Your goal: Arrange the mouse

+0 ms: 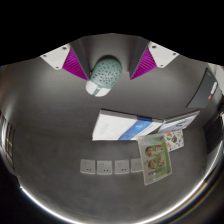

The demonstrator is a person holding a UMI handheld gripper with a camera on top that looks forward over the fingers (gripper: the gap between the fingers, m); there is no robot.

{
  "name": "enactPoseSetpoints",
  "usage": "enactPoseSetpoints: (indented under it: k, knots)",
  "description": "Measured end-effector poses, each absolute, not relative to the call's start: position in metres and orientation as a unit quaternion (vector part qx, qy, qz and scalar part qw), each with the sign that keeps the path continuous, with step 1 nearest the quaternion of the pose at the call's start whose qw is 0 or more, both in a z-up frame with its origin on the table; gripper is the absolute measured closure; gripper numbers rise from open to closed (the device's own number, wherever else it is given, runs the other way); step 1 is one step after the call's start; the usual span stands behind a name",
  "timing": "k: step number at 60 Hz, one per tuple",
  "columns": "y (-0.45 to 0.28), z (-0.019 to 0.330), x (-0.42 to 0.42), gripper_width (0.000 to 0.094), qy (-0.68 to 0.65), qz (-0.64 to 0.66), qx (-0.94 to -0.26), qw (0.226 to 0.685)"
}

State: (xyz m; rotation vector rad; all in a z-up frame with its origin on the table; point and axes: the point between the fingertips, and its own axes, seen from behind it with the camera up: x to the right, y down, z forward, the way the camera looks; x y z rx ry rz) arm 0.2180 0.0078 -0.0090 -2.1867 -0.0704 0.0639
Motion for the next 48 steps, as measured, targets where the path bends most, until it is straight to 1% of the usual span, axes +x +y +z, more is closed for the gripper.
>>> enactPoseSetpoints:
  k: [10, 15, 16, 18, 20, 21, 28, 32, 34, 37, 42, 45, 48]
  knots:
    - [0.037, -0.009, 0.216, 0.0109, -0.032, 0.023, -0.894, 0.445]
    - [0.040, -0.010, 0.214, 0.0171, -0.027, 0.021, -0.896, 0.443]
    - [0.040, -0.010, 0.213, 0.0143, -0.027, 0.020, -0.896, 0.443]
    - [0.040, -0.010, 0.211, 0.0216, -0.030, 0.020, -0.894, 0.446]
    - [0.041, -0.010, 0.209, 0.0352, -0.028, 0.021, -0.892, 0.450]
    - [0.041, -0.010, 0.208, 0.0393, -0.026, 0.021, -0.892, 0.451]
    - [0.043, -0.009, 0.212, 0.0446, 0.026, 0.013, -0.884, 0.466]
    - [0.043, -0.006, 0.220, 0.0485, 0.048, -0.018, -0.880, 0.472]
    - [0.043, 0.005, 0.224, 0.0491, 0.057, -0.038, -0.875, 0.479]
    - [0.041, 0.034, 0.217, 0.0493, 0.063, -0.054, -0.860, 0.504]
    - [0.031, 0.100, 0.179, 0.0493, 0.078, -0.056, -0.830, 0.550]
    - [0.021, 0.142, 0.142, 0.0493, 0.081, -0.067, -0.806, 0.582]
    - [0.011, 0.176, 0.097, 0.0496, 0.082, -0.077, -0.785, 0.609]
